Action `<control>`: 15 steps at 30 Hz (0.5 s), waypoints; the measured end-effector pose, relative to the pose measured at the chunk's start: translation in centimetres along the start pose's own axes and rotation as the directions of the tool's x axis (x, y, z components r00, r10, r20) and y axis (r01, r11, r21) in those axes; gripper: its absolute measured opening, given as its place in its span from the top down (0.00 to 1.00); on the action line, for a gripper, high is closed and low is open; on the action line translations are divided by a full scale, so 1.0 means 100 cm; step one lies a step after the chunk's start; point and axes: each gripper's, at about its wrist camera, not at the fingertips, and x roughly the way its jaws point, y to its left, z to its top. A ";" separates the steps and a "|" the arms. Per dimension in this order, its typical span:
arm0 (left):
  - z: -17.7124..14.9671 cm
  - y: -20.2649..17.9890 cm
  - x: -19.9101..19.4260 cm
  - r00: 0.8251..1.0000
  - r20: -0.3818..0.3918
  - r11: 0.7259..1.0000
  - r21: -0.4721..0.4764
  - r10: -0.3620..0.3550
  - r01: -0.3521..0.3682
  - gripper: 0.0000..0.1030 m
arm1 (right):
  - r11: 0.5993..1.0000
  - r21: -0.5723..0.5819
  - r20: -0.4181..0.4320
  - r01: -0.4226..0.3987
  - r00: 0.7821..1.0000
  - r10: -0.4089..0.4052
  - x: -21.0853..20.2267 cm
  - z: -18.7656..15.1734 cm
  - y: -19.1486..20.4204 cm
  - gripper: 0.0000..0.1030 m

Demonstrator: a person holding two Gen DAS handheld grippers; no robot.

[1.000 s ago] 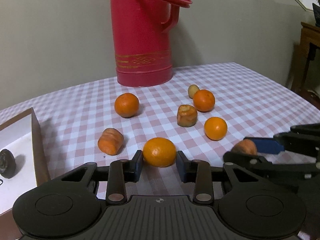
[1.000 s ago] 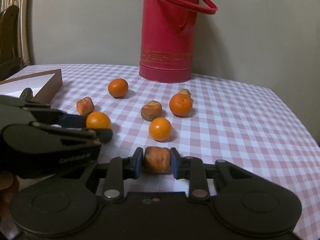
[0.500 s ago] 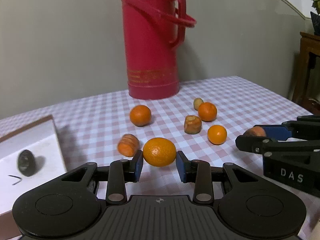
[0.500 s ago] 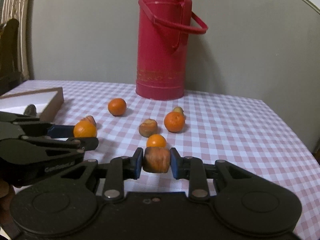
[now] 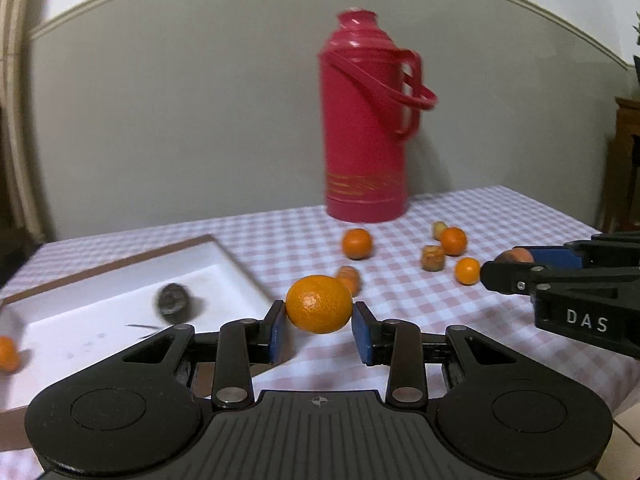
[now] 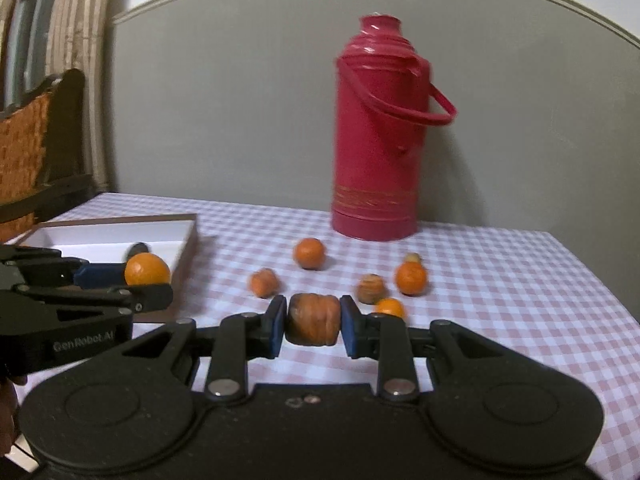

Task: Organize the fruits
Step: 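Move both held items over the tray and open both tools to release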

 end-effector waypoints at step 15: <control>-0.031 0.101 -0.076 0.975 0.039 0.970 -0.111 0.221 -0.215 0.65 | 0.977 -0.099 0.075 -0.188 0.978 0.196 -0.015 0.013 0.087 0.81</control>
